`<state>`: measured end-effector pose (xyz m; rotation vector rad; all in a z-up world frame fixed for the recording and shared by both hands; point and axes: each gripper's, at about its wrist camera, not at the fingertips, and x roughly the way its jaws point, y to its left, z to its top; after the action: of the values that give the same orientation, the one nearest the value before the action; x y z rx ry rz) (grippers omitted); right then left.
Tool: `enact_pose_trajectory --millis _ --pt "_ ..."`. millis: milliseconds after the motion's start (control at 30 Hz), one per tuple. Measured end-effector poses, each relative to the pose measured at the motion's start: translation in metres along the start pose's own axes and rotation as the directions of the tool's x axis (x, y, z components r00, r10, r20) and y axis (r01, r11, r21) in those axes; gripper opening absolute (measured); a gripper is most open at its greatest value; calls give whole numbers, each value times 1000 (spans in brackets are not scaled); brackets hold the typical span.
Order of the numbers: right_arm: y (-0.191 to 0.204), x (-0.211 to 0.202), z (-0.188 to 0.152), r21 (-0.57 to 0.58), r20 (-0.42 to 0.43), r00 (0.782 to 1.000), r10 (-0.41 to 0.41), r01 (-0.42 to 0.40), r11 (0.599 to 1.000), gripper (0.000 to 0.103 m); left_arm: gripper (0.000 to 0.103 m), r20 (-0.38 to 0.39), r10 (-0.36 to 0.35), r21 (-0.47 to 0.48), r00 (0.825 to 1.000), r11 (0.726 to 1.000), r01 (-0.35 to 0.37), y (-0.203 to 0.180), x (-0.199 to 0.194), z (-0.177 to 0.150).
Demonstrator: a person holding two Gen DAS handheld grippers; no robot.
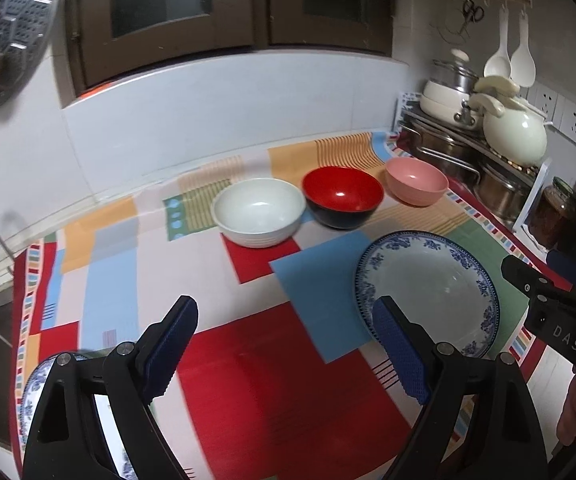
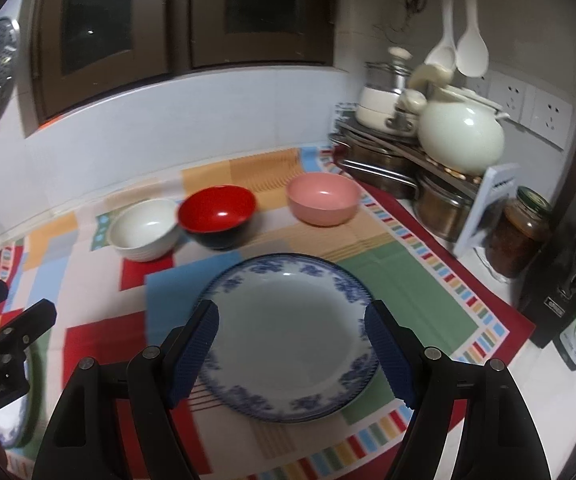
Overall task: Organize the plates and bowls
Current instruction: 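Move both grippers to the second blue-rimmed plate beside the pink bowl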
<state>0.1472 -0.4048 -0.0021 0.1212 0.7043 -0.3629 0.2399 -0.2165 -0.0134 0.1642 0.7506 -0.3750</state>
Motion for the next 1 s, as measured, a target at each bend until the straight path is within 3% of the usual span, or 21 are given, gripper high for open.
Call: enact_pose_trajectory --millis 533,1000 --pt "-51 66 -3 61 -117 992 -44 51 997 76 89 -133 -31 44 991 998 38 -46 75 9" --pt "-79 120 -19 95 -221 973 -73 96 991 76 83 -266 -66 69 962 994 88 -71 139 4"
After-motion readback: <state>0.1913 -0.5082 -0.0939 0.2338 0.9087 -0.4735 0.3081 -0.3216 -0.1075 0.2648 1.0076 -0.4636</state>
